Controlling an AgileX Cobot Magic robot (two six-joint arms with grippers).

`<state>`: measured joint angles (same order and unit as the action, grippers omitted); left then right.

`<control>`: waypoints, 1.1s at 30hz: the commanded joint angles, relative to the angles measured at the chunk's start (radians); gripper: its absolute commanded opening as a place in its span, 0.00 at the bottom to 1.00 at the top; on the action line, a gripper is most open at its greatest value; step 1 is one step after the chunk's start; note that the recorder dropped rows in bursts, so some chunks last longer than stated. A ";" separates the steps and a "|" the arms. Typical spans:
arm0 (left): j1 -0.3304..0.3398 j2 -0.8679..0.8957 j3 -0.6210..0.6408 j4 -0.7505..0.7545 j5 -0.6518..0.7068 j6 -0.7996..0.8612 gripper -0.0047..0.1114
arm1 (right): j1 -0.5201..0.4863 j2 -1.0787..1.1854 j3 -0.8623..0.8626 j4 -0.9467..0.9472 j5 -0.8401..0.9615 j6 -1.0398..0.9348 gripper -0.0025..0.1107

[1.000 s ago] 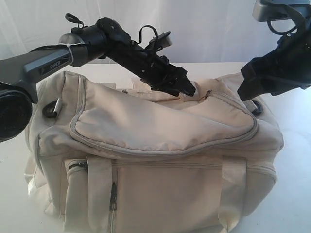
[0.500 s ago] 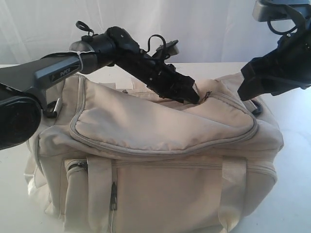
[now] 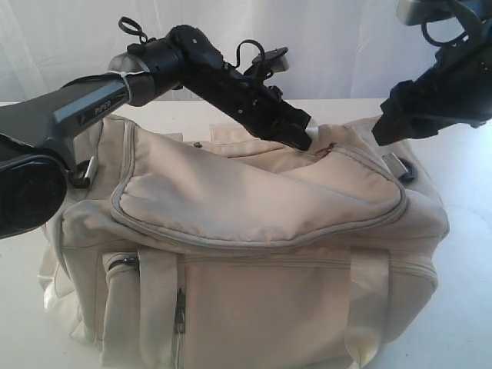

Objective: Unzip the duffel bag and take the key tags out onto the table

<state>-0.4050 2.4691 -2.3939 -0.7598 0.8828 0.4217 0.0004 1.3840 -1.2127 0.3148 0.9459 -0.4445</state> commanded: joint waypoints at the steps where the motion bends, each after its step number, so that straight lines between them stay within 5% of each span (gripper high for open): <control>1: 0.004 -0.046 -0.050 -0.019 0.060 0.005 0.04 | 0.000 0.000 -0.010 0.101 -0.118 -0.239 0.57; 19: 0.015 -0.119 -0.052 0.037 0.077 0.023 0.04 | 0.051 0.334 -0.220 0.139 -0.228 -0.316 0.54; 33: 0.015 -0.119 -0.052 0.037 0.077 0.028 0.04 | 0.051 0.546 -0.530 0.091 0.041 -0.209 0.54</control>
<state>-0.3862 2.3813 -2.4343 -0.6716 0.9289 0.4489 0.0507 1.9036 -1.6986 0.4157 0.9484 -0.6662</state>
